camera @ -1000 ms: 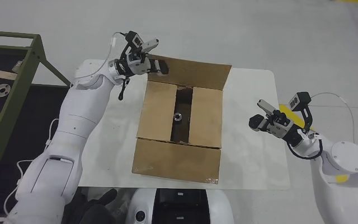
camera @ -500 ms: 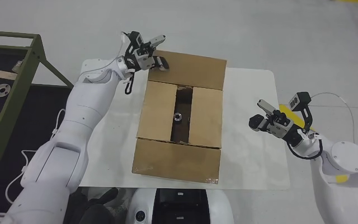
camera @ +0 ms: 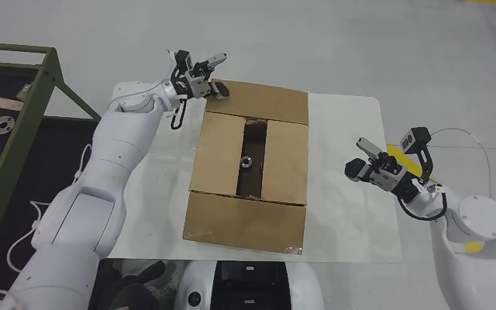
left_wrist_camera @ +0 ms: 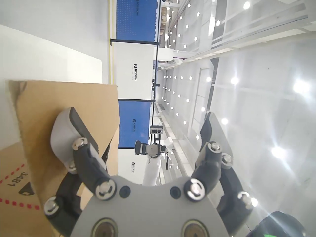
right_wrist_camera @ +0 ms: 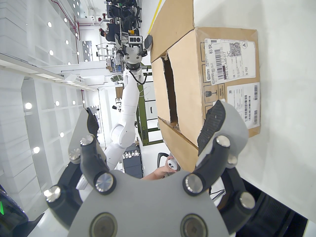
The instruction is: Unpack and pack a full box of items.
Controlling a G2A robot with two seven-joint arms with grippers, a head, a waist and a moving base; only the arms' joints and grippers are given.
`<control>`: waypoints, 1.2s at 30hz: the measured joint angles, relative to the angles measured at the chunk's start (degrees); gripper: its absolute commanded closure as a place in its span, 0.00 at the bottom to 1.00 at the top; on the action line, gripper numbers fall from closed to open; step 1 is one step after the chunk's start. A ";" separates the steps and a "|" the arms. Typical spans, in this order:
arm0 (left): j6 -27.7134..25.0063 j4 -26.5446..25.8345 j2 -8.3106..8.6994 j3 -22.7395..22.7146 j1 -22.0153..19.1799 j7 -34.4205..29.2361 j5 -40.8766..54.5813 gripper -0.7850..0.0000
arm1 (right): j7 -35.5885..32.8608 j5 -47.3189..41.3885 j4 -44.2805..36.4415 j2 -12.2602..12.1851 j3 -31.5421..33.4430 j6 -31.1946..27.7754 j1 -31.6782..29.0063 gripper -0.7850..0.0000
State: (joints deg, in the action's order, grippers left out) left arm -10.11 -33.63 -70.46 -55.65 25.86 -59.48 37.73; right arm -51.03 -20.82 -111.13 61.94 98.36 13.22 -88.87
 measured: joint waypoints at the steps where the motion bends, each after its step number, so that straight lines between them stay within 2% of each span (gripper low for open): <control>1: 0.28 0.31 -0.09 0.07 -0.14 -0.18 -0.09 0.00 | 0.00 0.00 0.00 0.00 0.00 0.00 0.00 0.00; 14: 0.48 4.20 -0.42 0.33 -1.23 1.85 -4.93 0.00 | 0.00 0.00 0.00 0.00 0.00 0.00 0.00 0.00; 24: 0.06 5.99 0.14 -0.78 -0.54 -1.06 -6.67 0.00 | 0.00 0.00 0.00 0.00 0.00 0.00 0.00 0.00; 36: 0.11 4.79 1.24 -3.29 0.97 -3.65 -6.58 0.00 | 0.00 0.00 0.00 0.00 0.00 0.00 0.00 0.00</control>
State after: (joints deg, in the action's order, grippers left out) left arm -9.99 -28.84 -69.22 -58.94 26.84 -63.13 31.15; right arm -51.03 -20.82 -111.13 61.94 98.36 13.22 -88.87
